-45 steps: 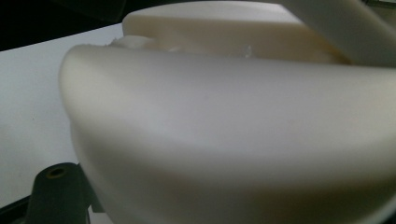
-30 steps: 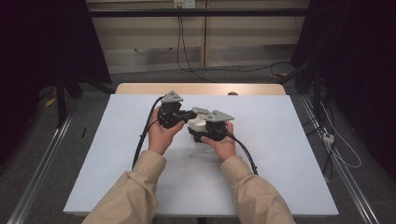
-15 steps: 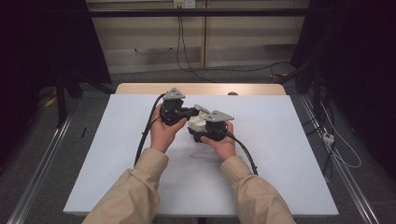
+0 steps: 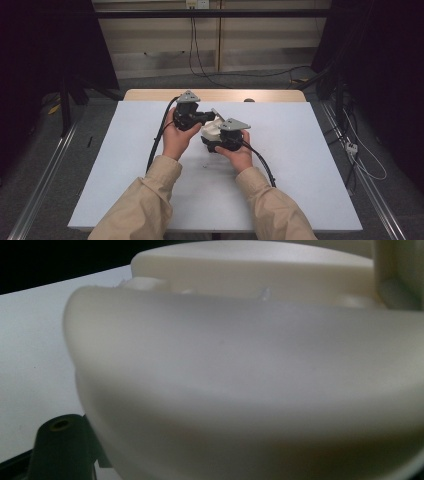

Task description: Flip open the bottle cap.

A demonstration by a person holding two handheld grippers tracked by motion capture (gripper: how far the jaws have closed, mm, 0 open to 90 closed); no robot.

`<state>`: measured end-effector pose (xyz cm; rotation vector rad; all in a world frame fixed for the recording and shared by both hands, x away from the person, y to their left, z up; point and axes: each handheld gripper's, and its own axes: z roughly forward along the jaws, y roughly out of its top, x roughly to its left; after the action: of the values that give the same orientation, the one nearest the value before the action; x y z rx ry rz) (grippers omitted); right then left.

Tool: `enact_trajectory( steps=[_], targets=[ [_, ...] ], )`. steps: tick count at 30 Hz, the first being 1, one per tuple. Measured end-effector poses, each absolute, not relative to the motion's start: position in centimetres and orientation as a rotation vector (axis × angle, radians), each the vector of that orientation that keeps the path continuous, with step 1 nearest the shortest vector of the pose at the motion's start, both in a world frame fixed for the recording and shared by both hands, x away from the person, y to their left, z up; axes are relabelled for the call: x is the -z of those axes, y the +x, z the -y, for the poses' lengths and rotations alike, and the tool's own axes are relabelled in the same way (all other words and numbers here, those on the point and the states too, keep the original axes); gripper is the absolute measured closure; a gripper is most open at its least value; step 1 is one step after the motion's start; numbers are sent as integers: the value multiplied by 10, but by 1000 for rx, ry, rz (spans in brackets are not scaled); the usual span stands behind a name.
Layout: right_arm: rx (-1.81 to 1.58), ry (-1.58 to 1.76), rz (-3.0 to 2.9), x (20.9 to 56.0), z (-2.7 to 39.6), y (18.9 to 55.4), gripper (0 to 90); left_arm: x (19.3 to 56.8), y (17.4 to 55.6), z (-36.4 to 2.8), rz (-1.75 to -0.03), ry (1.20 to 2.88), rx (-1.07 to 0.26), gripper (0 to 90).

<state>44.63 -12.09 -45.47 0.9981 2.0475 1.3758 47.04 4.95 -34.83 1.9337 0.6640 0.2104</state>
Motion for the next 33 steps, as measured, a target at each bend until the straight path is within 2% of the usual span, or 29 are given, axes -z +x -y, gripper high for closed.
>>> enact_trajectory(
  steps=[33],
  targets=[
    [-1378,995,-2053,455,121,447,185,344,482,-36,-644,1951,-198,900]
  ],
)
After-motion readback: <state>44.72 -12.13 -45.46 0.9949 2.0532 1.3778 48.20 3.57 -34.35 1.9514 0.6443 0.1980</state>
